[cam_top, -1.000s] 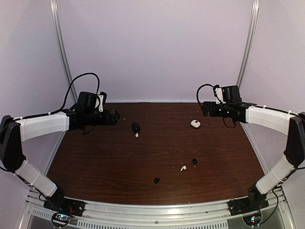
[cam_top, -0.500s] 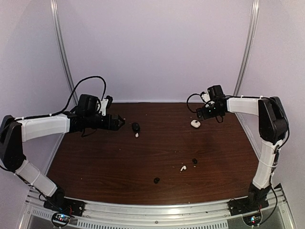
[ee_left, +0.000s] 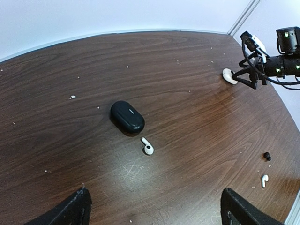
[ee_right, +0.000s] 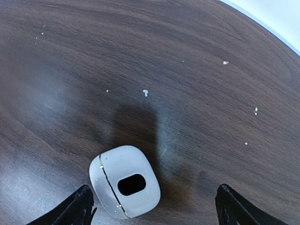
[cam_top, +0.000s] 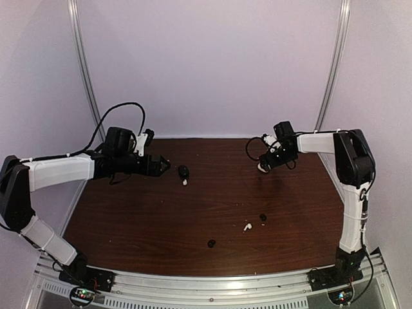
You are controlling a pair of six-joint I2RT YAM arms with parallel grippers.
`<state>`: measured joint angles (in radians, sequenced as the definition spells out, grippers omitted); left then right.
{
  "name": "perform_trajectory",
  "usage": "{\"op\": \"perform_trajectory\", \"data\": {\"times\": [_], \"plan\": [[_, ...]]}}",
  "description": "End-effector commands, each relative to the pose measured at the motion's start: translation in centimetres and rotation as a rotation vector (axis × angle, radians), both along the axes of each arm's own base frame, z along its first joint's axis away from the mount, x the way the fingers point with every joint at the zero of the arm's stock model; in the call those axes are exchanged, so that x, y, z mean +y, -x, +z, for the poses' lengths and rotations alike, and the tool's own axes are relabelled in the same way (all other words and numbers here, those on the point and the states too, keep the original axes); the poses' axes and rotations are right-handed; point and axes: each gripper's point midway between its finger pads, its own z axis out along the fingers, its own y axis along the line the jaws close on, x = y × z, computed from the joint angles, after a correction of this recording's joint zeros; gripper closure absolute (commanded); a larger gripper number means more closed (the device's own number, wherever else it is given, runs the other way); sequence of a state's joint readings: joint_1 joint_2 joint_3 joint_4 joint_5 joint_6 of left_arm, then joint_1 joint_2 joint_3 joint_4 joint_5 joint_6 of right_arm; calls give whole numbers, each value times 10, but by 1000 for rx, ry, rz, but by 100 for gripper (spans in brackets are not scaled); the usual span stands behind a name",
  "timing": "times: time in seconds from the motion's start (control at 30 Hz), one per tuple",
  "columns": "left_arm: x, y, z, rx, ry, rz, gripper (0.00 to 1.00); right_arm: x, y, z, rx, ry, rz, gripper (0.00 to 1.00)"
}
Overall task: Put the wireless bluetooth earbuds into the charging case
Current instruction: Pick up the charging case from the center of the board.
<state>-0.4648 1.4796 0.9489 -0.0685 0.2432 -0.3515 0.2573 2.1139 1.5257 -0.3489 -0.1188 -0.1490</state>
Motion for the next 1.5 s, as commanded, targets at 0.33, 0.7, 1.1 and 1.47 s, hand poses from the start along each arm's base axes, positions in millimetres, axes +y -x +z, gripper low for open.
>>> {"op": "perform_trajectory", "data": {"times": [0.33, 0.7, 1.1, 1.47], "plan": [[-2, -1, 4, -33, 10, -6, 2, 13, -5, -19, 61, -31, 85, 32], [1, -2, 2, -25, 7, 15, 2, 22, -1, -20, 84, -67, 95, 47], [-13, 3, 38, -122, 168, 8, 4, 114, 68, 88, -201, -323, 227, 54], [-91, 32, 79, -127, 402, -209, 19, 199, 171, 168, -487, -406, 434, 53]]}}
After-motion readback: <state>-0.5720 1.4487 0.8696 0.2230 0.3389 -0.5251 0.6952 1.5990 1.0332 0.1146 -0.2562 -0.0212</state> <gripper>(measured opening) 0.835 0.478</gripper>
